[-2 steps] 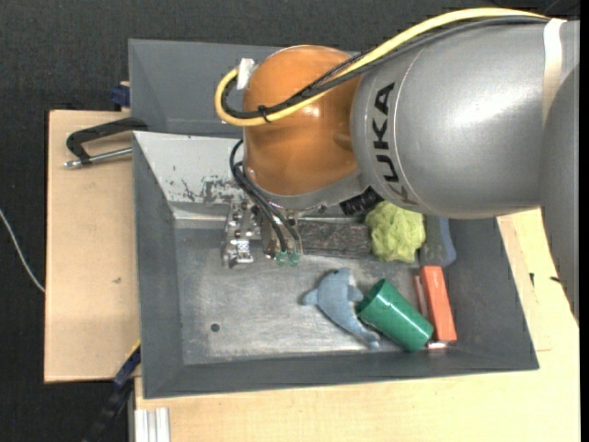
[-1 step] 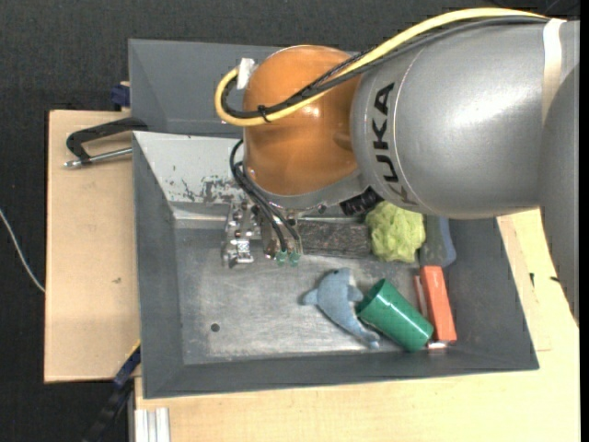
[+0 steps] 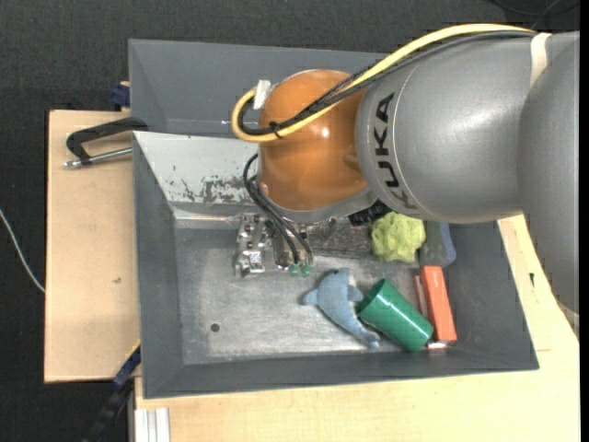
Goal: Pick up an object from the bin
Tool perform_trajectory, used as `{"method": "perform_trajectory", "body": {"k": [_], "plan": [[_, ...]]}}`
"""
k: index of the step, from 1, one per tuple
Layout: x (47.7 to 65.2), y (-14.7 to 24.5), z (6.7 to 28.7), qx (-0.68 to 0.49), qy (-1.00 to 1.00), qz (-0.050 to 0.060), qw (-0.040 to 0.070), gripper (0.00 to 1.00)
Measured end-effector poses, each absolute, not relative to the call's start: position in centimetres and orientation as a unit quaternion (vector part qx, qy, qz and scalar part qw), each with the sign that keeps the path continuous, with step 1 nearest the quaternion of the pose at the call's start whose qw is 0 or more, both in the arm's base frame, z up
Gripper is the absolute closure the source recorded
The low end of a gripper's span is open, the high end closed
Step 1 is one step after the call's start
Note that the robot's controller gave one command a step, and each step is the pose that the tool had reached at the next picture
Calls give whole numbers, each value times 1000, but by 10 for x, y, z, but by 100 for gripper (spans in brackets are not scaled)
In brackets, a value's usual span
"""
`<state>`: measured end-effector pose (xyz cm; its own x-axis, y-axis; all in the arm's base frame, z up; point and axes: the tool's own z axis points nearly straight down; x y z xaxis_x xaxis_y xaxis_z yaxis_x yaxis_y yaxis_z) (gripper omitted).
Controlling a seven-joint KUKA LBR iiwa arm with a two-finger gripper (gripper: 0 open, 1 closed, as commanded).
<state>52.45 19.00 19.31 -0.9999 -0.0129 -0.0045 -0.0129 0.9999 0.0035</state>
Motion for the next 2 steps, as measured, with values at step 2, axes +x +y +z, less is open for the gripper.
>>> {"method": "perform_trajectory", "body": {"k": [2], "plan": [[531,164,169,8,1000,1,2,100]]}}
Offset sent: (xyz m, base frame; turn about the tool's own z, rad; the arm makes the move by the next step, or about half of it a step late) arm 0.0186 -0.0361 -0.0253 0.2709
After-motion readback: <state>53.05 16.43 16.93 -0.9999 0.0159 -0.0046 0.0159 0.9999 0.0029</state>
